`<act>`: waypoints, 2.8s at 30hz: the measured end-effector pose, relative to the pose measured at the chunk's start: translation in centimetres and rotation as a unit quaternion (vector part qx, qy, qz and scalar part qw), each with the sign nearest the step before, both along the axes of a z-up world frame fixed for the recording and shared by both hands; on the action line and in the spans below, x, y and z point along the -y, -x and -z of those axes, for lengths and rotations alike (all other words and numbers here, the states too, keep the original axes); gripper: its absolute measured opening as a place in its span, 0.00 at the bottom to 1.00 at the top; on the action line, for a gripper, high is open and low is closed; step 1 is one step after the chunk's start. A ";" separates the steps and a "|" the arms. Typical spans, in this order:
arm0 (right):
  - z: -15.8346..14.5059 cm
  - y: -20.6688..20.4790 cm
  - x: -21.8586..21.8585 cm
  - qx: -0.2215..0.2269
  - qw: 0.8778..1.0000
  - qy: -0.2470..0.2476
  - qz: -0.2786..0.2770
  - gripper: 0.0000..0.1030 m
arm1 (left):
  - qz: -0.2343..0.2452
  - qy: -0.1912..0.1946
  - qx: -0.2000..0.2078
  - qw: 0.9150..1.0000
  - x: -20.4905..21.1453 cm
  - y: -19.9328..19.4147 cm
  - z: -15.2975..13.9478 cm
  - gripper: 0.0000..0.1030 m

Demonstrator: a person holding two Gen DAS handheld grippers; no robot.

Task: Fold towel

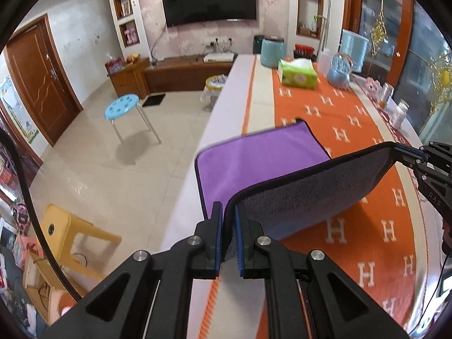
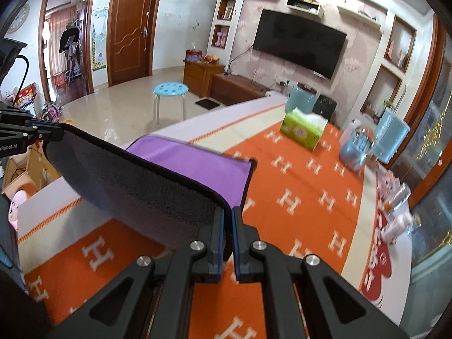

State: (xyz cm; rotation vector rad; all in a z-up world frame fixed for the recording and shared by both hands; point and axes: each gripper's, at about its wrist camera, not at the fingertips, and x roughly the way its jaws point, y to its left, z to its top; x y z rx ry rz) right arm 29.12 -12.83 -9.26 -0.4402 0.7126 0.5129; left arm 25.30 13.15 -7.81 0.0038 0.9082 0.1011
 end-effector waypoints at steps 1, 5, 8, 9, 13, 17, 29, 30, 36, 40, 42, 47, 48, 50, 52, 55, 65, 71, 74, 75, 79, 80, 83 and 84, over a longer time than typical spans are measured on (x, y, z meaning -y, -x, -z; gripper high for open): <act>-0.2 -0.6 -0.3 0.007 1.000 -0.004 0.000 0.05 | -0.003 -0.002 0.004 1.000 -0.3 -0.6 -0.2 0.06; -0.4 -2.9 -1.6 0.029 1.000 -0.009 0.002 0.05 | -0.011 -0.003 0.016 1.000 -1.4 -2.9 -0.3 0.06; -0.1 -4.4 -2.5 0.042 0.999 -0.012 0.006 0.05 | -0.024 0.004 0.023 0.999 -2.4 -4.9 0.1 0.06; 0.2 -4.9 -2.7 0.045 0.999 -0.013 0.008 0.05 | -0.028 0.008 0.024 0.999 -2.8 -5.5 0.3 0.06; 1.6 -7.0 -3.8 0.048 0.999 -0.020 0.015 0.05 | -0.035 0.011 0.032 0.999 -4.2 -8.1 1.3 0.06; 3.6 -8.4 -5.2 0.059 0.998 -0.014 0.019 0.05 | -0.035 0.016 0.031 0.999 -5.2 -10.9 3.1 0.06; 9.2 -11.7 -6.8 0.046 0.997 0.022 0.059 0.20 | -0.037 0.038 -0.024 0.998 -5.7 -14.0 8.7 0.06; 9.3 -11.7 -6.7 0.045 0.997 0.022 0.060 0.25 | -0.037 0.038 -0.026 0.998 -5.5 -13.9 8.8 0.06; 8.2 -10.9 -6.5 0.060 0.997 0.010 0.055 0.48 | -0.032 0.040 -0.028 0.998 -4.9 -13.2 8.3 0.06; 7.1 -10.1 -6.5 0.069 0.996 0.007 0.060 0.55 | -0.032 0.040 -0.024 0.998 -4.8 -12.0 7.4 0.07; 6.4 -9.5 -6.4 0.073 0.995 0.003 0.065 0.59 | -0.032 0.041 -0.019 0.998 -4.7 -11.0 6.8 0.09; 4.6 -7.2 -6.6 0.087 0.994 0.004 0.066 0.68 | -0.031 0.045 -0.003 0.999 -4.6 -8.2 5.2 0.16; 4.2 -6.5 -6.6 0.088 0.994 0.004 0.064 0.69 | -0.031 0.046 0.000 0.998 -4.6 -7.4 4.7 0.17; 3.6 -5.3 -6.7 0.085 0.995 0.004 0.060 0.72 | -0.031 0.048 0.011 0.998 -4.6 -5.7 3.8 0.24; 3.0 -3.9 -6.7 0.085 0.994 0.009 0.061 0.74 | -0.032 0.044 0.020 0.998 -4.4 -4.3 3.0 0.29; 2.0 -1.5 -6.4 0.089 0.994 0.009 0.067 0.80 | -0.027 0.044 0.033 0.998 -4.2 -1.9 1.8 0.31; -0.7 6.7 -4.2 0.092 0.989 -0.004 0.114 0.91 | -0.014 0.043 0.052 0.998 -3.6 6.4 -0.6 0.49; -0.4 11.6 -2.2 0.071 0.985 -0.008 0.159 0.96 | -0.012 0.026 0.035 0.999 -2.8 10.5 -0.6 0.71; 0.3 14.0 -1.2 0.051 0.981 0.004 0.186 0.99 | -0.011 0.020 0.028 0.999 -2.4 12.1 -0.6 0.74; 0.4 14.7 -0.9 0.044 0.980 0.003 0.191 0.99 | -0.009 0.019 0.023 1.000 -2.2 12.6 -0.5 0.74; 1.2 17.8 0.6 0.009 0.975 -0.001 0.223 0.99 | -0.001 0.021 0.010 1.000 -1.1 14.5 -0.2 0.75; 1.4 18.4 0.8 0.002 0.974 0.001 0.229 0.99 | 0.003 0.024 0.006 1.000 -0.6 14.9 -0.1 0.75; 2.0 20.3 1.7 -0.023 0.968 0.001 0.250 0.99 | 0.014 0.032 -0.003 0.999 0.8 15.8 0.2 0.76; 2.1 20.8 2.0 -0.028 0.966 0.003 0.255 0.99 | 0.018 0.035 -0.005 0.999 1.2 15.9 0.2 0.76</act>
